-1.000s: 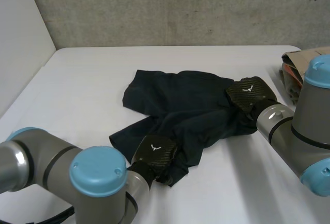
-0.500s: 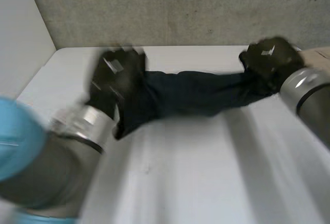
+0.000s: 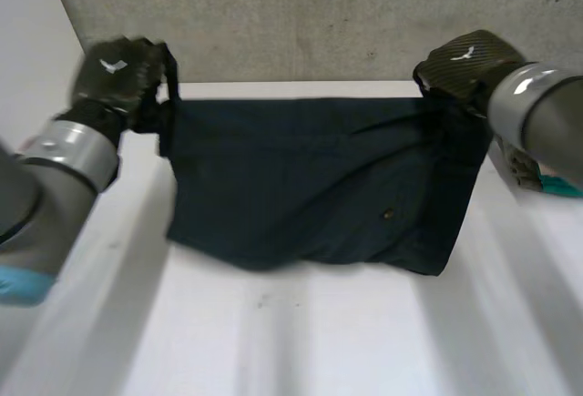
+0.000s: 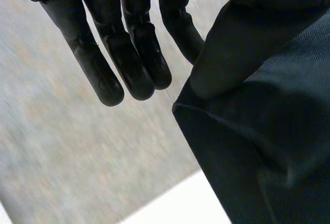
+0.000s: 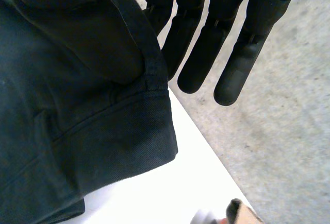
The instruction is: Fold the laundry.
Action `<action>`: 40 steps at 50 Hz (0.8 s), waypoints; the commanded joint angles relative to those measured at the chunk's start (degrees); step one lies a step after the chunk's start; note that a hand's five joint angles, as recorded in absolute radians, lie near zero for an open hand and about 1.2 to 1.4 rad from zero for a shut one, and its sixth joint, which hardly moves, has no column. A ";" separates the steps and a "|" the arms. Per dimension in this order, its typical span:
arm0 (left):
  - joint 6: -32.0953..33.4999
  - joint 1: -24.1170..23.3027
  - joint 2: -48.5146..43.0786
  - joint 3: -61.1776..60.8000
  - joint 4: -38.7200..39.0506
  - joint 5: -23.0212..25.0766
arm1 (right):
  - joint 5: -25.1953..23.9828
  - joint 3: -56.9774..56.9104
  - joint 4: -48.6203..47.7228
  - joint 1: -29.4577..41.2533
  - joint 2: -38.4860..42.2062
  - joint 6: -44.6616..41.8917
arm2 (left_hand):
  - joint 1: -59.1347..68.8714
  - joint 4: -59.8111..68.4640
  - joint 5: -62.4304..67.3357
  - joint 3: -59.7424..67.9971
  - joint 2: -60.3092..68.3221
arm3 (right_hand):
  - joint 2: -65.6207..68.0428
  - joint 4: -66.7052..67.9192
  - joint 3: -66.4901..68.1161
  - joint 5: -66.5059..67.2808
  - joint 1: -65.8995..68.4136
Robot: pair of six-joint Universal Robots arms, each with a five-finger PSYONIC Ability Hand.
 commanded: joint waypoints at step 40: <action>-8.61 -0.78 -10.88 -9.04 10.35 0.10 | 4.68 10.19 -16.29 4.14 16.84 0.85 | 13.97 11.22 12.91 11.67 11.32 | 12.51 11.18 11.61 11.95 15.77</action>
